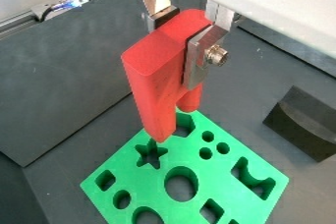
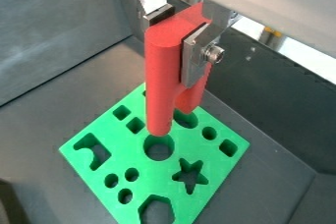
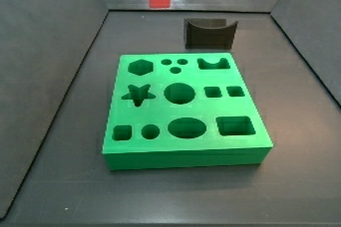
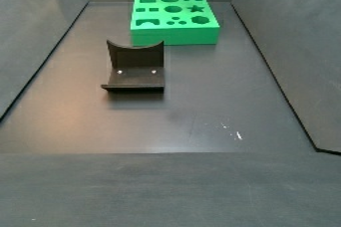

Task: Insert the square-circle object.

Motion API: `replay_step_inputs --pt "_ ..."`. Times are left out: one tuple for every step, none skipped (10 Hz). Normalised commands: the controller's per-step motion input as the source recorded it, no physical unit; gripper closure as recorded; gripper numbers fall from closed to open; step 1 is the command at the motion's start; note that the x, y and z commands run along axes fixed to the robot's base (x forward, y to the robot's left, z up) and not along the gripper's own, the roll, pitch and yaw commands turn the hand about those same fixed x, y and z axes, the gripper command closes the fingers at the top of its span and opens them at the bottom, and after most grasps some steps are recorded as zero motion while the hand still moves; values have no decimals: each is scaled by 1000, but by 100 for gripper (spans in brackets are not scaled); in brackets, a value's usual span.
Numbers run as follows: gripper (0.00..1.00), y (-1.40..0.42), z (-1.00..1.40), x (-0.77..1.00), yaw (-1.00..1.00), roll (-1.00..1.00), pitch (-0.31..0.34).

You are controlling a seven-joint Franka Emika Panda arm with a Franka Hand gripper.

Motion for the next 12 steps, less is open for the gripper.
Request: replay_step_inputs --pt "100 -503 -691 -91 -751 36 -176" --pt "100 -509 -669 -80 -746 34 -156" --pt "100 -403 -671 -77 -817 21 -151" --pt "100 -283 -680 -63 -900 7 -134" --pt "100 -269 -651 -54 -894 0 -109" --pt "100 -269 -620 -46 -877 0 -91" --pt "100 -271 -611 -46 -877 0 -90" --pt "100 -254 -560 0 -926 11 -24" --pt "100 -209 -534 0 -974 31 0" --pt "100 -189 -503 0 -980 44 0" --pt "100 -149 -383 0 -974 76 19" --pt "100 -177 -183 0 -909 87 67"
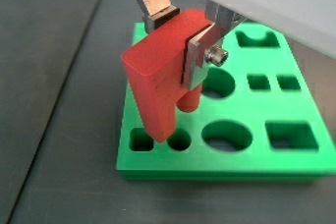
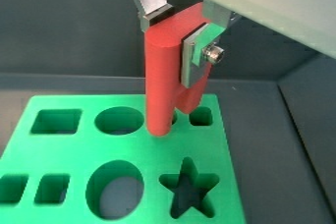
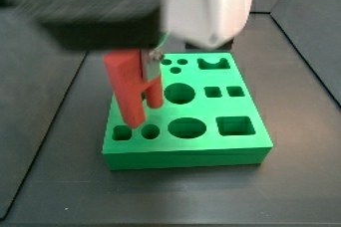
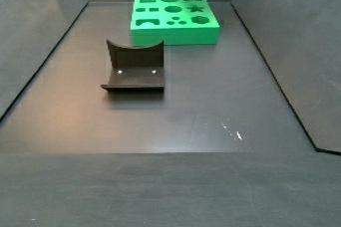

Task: Insert the square-circle object.

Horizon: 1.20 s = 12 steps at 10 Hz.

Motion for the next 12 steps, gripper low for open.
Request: replay_step_inputs --pt "100 -209 -69 0 -869 66 80" --pt "100 -203 -40 0 -891 69 83" --pt "100 -146 -120 0 -960 94 21" --pt "100 -77 -129 -9 -994 101 11" --pt "100 -6 -160 -46 -1000 119 10" --pt "100 -3 -169 -46 -1000 121 6" --pt "100 0 -203 0 -1000 123 0" --pt "100 -20 -134 0 -1000 90 0" --pt "100 -20 -151 0 -954 106 0" --pt "100 -57 -111 69 -851 106 1" --pt "100 -89 -74 83 -843 90 0" --pt "100 -194 -86 254 -674 94 1"
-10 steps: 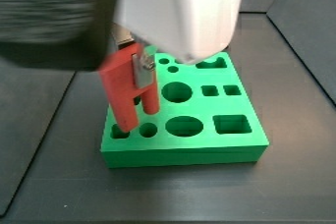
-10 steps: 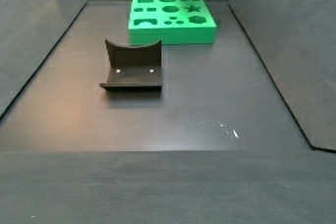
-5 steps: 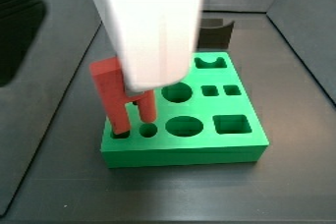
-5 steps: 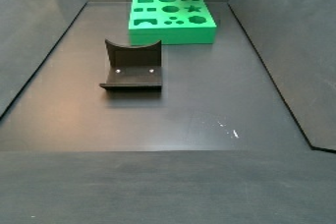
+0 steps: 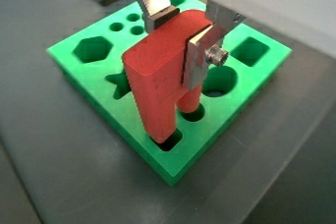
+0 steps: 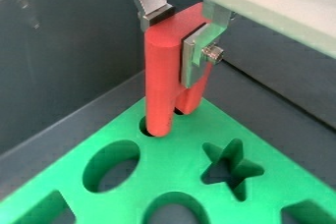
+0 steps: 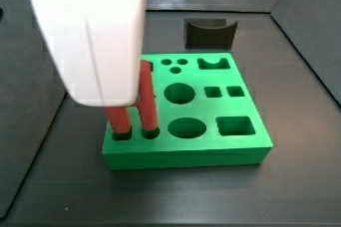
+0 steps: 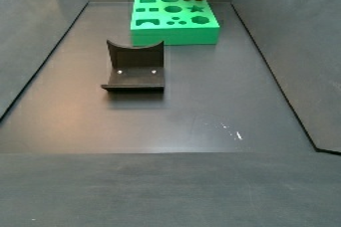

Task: Insert the square-circle object.

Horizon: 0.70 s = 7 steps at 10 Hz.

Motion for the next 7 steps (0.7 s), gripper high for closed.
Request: replay_step_inputs --pt "100 -294 -143 269 -320 203 56" --pt "100 0 -123 63 0 114 13" --pt "100 0 -157 0 23 150 0" --pt "100 -34 -277 0 91 130 1" --pt "100 -17 -289 -171 174 71 0" --pt "100 -14 -214 -289 229 47 0" --pt "100 -14 -160 -277 229 83 0"
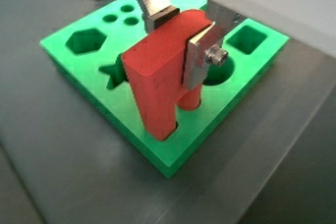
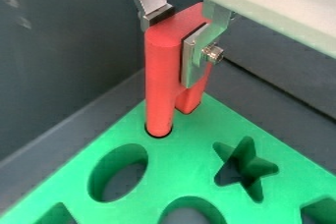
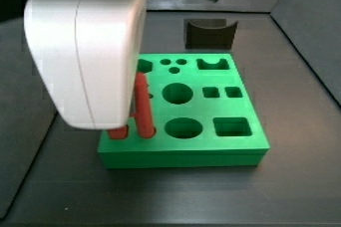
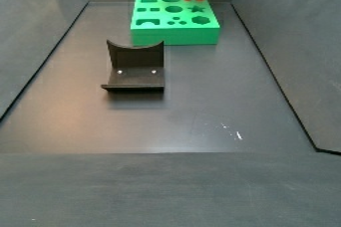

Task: Insert the square-circle object.

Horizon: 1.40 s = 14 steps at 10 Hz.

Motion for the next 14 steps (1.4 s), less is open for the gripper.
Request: replay_step_inputs --pt "100 -11 -180 0 94 90 0" --pt "100 -3 -157 91 0 219 43" --pt "100 -60 -234 97 -123 260 44" --pt "100 -174 -366 89 -180 266 46" --pt "100 -309 -363 263 -303 331 134" --pt "100 -297 -311 186 -231 376 111" --pt "100 -246 -349 126 -160 331 70" --pt "100 -120 -351 74 -60 263 51" --pt "100 0 -297 103 0 133 44" --pt "100 77 -177 123 14 0 17" --pt "100 97 -89 69 14 -50 0" --pt "100 89 -149 0 49 0 0" --pt "100 34 -31 0 0 -27 0" --pt "100 0 0 0 0 0 0"
